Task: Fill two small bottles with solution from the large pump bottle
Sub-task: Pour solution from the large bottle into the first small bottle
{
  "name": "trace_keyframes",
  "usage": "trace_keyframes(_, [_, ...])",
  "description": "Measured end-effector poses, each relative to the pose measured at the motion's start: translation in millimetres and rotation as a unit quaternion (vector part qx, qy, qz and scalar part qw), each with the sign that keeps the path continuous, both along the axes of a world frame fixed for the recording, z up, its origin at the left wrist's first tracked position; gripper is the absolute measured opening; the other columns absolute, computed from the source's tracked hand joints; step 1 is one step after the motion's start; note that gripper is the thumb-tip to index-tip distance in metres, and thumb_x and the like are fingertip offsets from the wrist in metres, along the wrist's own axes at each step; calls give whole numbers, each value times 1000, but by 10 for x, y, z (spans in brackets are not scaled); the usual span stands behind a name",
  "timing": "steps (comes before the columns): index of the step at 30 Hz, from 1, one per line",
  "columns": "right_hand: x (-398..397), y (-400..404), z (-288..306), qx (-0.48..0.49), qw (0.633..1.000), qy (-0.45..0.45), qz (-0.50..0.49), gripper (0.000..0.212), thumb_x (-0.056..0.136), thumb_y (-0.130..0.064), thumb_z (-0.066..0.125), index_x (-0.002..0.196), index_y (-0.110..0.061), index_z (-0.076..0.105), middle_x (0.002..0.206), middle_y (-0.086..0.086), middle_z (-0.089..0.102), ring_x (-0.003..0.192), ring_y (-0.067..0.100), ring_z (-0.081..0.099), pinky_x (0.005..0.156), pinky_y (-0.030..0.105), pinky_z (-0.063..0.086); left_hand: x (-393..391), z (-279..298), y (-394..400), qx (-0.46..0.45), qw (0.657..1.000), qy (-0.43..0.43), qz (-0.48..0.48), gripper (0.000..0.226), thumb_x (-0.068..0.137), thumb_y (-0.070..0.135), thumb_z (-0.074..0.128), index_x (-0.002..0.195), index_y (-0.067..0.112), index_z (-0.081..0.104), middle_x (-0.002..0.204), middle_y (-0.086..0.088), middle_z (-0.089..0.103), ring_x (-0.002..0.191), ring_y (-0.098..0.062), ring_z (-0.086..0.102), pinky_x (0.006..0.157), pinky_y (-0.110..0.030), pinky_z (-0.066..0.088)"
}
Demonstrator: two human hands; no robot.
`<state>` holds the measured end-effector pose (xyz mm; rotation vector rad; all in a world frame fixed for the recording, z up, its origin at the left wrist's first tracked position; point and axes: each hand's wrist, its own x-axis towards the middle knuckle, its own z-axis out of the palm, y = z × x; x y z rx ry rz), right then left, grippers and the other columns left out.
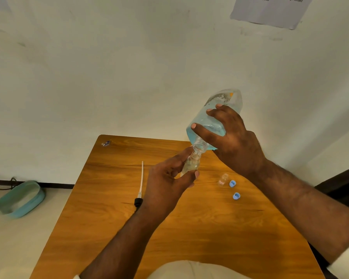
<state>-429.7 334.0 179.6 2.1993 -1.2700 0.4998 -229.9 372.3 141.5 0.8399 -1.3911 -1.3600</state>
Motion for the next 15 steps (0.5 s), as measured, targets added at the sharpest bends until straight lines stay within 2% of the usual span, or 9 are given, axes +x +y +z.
trace_keyframes(6, [22,17,27,4,1000,-3,2,73,79,-6,72,137,-29,34,131,21,46,127,41,40,65,49,59,13,9,-4,-15,1000,5,-2,58,82,-2,71,117,43,59,110,35,66,110,-7,66,66,-32,62])
trace_keyframes(10, [24,7,21,14,1000,0,-4,77,79,-7,72,139,-31,29,132,22,47,128,40,39,68,51,58,12,16,-2,-21,1000,-1,2,58,82,-1,72,118,42,59,111,36,65,111,-8,66,67,-36,63])
trace_keyframes(15, [37,27,36,9,1000,-2,-2,73,79,-8,73,137,-29,34,130,23,49,127,41,41,67,51,58,14,12,5,-22,1000,0,1,58,83,0,72,118,44,58,111,36,65,112,-7,66,67,-33,63])
